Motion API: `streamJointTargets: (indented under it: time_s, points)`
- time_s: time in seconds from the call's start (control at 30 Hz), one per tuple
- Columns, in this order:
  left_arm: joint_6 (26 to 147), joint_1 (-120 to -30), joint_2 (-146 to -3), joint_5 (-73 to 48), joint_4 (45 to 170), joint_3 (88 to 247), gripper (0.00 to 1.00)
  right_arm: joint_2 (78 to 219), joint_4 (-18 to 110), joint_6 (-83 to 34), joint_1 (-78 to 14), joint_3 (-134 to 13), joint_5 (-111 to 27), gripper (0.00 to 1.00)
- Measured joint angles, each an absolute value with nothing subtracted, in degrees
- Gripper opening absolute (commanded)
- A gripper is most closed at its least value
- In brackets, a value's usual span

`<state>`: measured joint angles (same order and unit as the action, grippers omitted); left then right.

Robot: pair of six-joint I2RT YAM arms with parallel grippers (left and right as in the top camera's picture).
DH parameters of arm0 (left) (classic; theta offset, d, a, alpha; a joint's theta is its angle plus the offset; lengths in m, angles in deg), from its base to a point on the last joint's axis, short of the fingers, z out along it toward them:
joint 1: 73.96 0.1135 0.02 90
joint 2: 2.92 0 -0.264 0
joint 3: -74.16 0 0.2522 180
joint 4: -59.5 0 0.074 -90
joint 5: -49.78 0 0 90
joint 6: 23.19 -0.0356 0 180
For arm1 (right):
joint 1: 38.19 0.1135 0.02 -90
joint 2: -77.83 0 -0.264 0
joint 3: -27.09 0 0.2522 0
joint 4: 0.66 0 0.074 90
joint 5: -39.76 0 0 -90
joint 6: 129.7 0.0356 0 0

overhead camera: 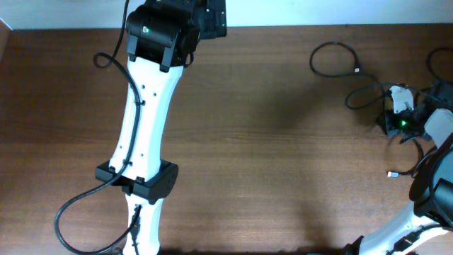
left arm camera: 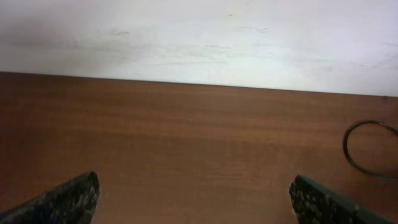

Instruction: Untangle cables

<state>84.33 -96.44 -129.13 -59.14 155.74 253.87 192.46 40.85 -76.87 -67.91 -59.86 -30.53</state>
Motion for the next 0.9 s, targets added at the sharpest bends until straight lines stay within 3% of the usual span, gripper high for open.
streamJointTargets:
  time_s: [0.17,0.3,0.37,0.67,0.7,0.73,0.9]
  points:
    - [84.3,-96.4,-129.1,-59.1,156.4,253.9,0.99,192.5,36.6,-65.6,-67.8,-63.2,-31.8,0.04]
    - [84.3,-96.4,-129.1,-59.1,156.6,253.9,0.99,192.9,36.8,-50.0,-64.4,-83.7,-37.2,0.04]
    - [84.3,-96.4,-129.1,-59.1,156.6,253.9,0.99,192.8,29.2,-45.9,-61.8,-87.0,-40.1,0.04]
    - [84.3,-96.4,-129.1,-59.1,156.5,253.9,0.99,209.0,25.4,-39.2,-58.0,-87.1,-47.6,0.04]
    - [84.3,-96.4,-129.1,-59.1,156.5,253.9,0.99,209.5,25.4,-39.2,-58.0,-87.1,-48.3,0.93]
    - [84.3,-96.4,-129.1,-59.1,156.5,253.9,0.99,209.6,25.4,-39.3,-58.0,-87.1,-49.2,0.99]
    - [84.3,-96.4,-129.1,-59.1,156.4,253.9,0.99,207.6,34.4,-41.9,-57.9,-88.3,-50.3,0.99]
